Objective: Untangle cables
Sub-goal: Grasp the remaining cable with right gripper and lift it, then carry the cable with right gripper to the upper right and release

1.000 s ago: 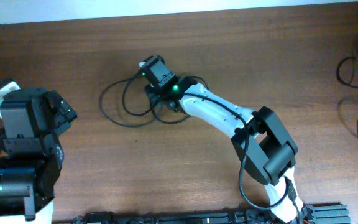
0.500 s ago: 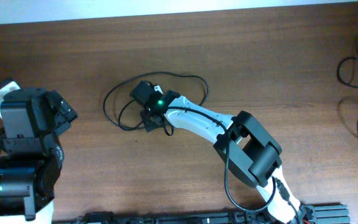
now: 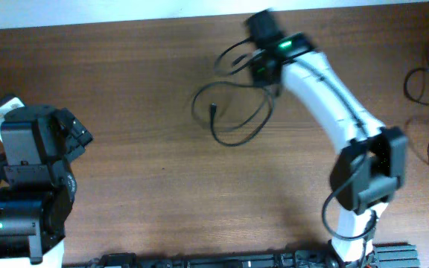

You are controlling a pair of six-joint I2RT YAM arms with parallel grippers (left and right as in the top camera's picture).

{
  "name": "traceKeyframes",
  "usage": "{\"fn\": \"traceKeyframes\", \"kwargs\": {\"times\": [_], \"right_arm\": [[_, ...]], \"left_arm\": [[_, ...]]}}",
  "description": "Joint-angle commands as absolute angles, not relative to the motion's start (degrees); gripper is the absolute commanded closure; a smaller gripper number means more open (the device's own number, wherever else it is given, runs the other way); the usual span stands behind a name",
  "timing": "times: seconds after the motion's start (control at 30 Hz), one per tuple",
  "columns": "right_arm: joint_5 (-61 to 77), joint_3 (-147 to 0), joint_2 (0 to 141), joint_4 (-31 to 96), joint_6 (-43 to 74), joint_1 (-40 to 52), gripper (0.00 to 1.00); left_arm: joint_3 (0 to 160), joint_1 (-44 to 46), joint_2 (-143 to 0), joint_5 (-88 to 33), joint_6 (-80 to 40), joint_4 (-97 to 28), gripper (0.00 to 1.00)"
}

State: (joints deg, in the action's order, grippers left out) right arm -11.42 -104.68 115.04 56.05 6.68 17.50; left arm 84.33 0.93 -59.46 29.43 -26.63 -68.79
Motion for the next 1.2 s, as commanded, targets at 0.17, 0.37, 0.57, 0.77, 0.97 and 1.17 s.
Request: {"fn": "traceKeyframes", "kwargs": {"times": [0.17, 0.37, 0.57, 0.77, 0.97, 1.17], "right_arm": [[10.4, -97.5, 115.4, 57.5, 3.4, 3.2, 0.85], [5.8, -81.1, 115.9, 46.7, 28.8, 5.3, 0.01], [-6.3, -71.4, 115.9, 46.7, 62.3, 18.3, 0.01], [1.5, -69.7, 115.9, 39.4, 62.3, 24.9, 0.02], [3.6, -69.7, 115.9, 39.7, 72.9, 24.7, 0.68], [-14.2, -72.2, 113.9, 41.7, 52.3, 21.6, 0.96]], "left_arm": [[84.4, 0.6, -59.5, 30.4, -26.7, -68.8, 0.01], [84.4, 0.6, -59.5, 30.4, -26.7, -68.8, 0.01], [84.4, 0.6, -59.5, 30.4, -26.7, -68.8, 0.01], [84.4, 0.6, -59.5, 30.4, -26.7, -68.8, 0.01], [84.4, 0.6, -59.5, 30.4, -26.7, -68.8, 0.01], [84.4, 0.6, -59.5, 30.4, -26.7, -68.8, 0.01]]}}
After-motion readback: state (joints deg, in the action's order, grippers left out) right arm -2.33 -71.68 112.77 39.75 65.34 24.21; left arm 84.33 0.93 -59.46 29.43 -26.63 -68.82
